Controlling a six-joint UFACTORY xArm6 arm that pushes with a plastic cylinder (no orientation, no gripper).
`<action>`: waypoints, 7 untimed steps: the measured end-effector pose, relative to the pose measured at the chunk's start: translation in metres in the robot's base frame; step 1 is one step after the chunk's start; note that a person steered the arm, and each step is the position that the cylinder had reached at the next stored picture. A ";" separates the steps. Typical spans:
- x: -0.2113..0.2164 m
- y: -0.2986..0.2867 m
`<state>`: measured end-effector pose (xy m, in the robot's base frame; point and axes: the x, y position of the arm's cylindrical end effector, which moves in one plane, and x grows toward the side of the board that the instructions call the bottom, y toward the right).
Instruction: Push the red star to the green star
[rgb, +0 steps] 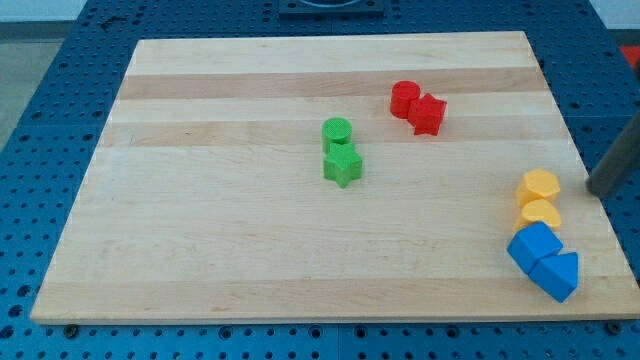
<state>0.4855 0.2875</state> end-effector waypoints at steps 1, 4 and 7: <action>0.001 -0.033; -0.008 -0.045; -0.120 -0.065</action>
<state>0.3652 0.2223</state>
